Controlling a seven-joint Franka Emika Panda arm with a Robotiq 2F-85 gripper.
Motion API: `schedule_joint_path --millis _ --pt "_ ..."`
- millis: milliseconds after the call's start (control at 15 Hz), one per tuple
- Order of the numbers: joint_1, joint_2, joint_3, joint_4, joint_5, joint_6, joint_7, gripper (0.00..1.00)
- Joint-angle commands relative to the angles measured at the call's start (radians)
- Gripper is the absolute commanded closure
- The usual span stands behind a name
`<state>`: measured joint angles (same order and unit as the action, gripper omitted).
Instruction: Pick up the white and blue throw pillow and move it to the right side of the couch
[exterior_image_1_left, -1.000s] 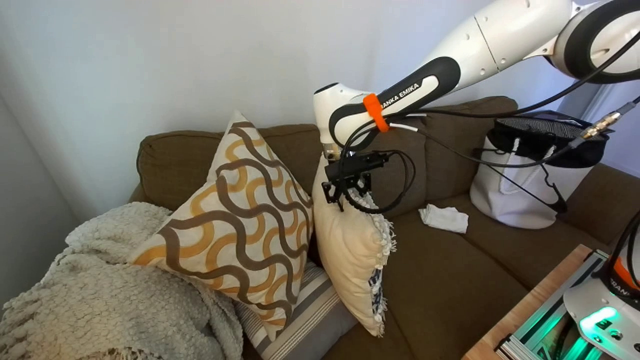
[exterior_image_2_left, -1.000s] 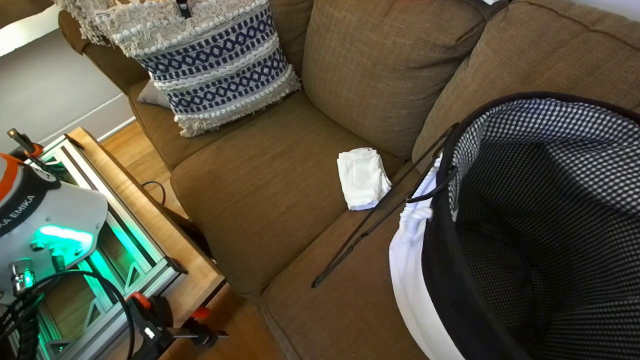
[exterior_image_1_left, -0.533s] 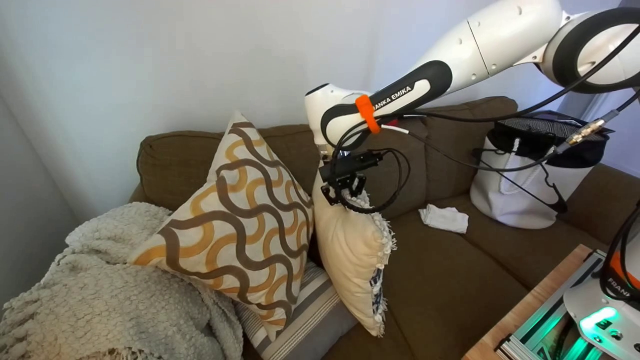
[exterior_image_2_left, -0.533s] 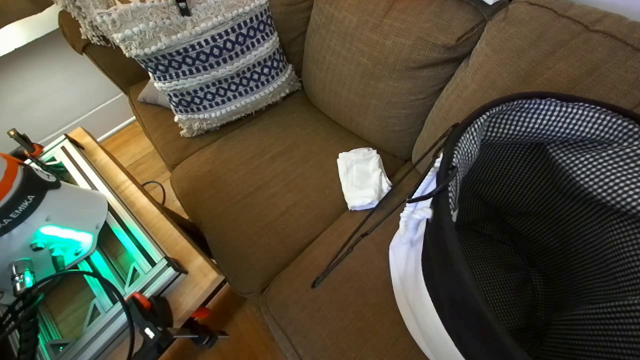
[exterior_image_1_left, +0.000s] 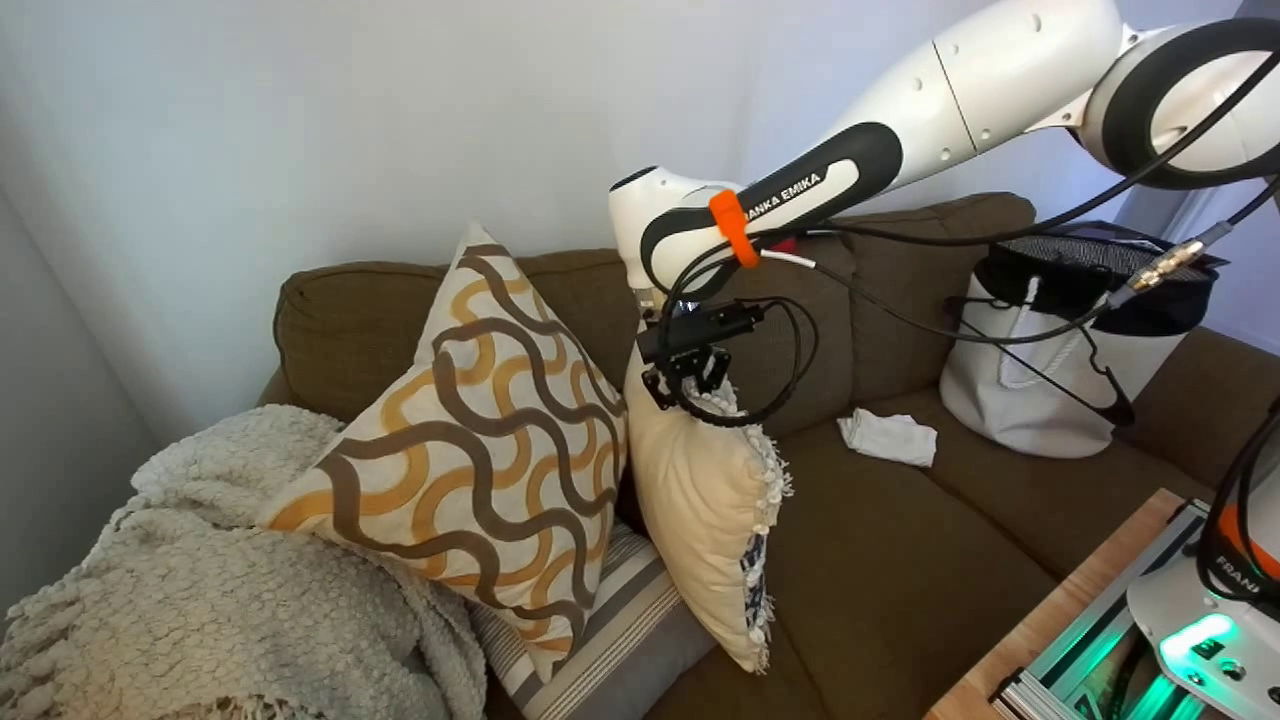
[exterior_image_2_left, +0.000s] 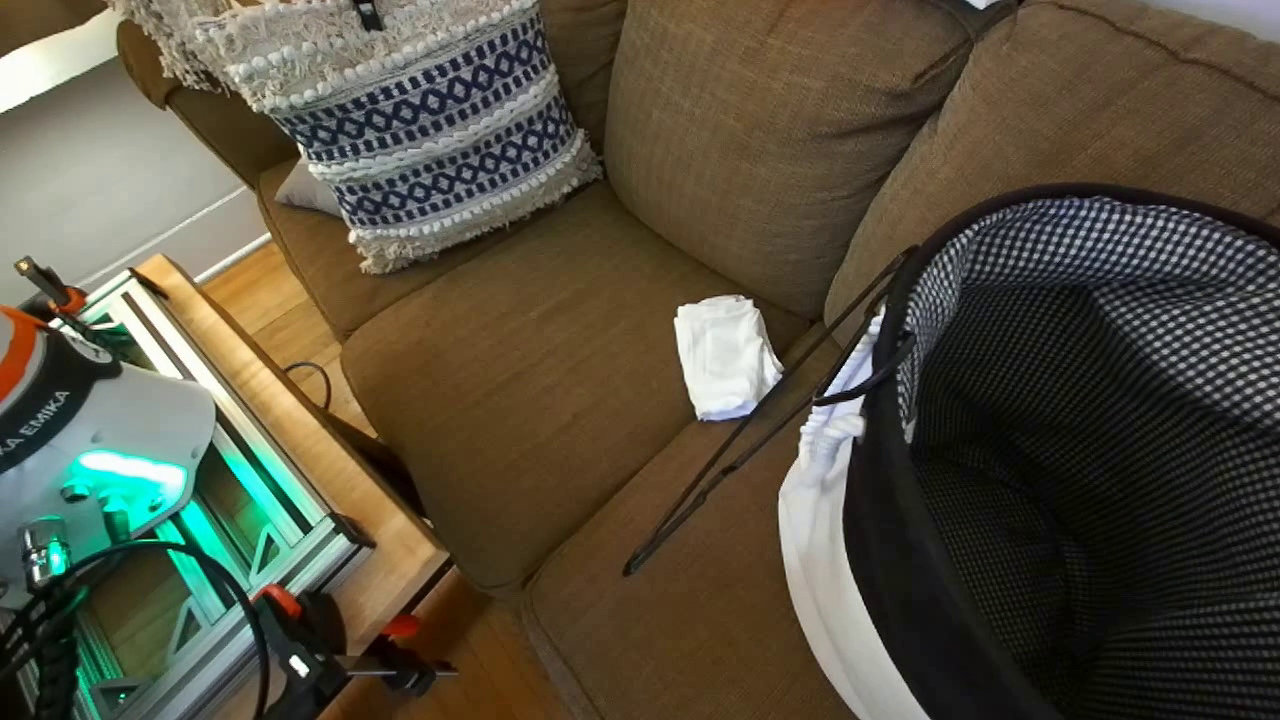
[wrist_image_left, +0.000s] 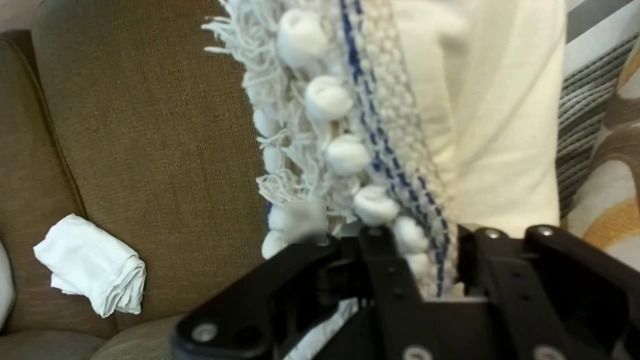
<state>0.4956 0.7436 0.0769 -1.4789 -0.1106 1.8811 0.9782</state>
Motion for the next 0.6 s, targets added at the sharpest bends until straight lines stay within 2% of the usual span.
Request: schedule_joint_path --millis 0,267,533 --pt "0.024 -0.015 -0.015 0.002 -0.035 -0.018 0.068 0.96" --pt "0.032 -0.131 0.003 -0.056 -0.064 -0.033 0.048 0.96" --pt "0.054 -0.271 0.01 -0.118 -0.096 -0.097 0.098 0.96"
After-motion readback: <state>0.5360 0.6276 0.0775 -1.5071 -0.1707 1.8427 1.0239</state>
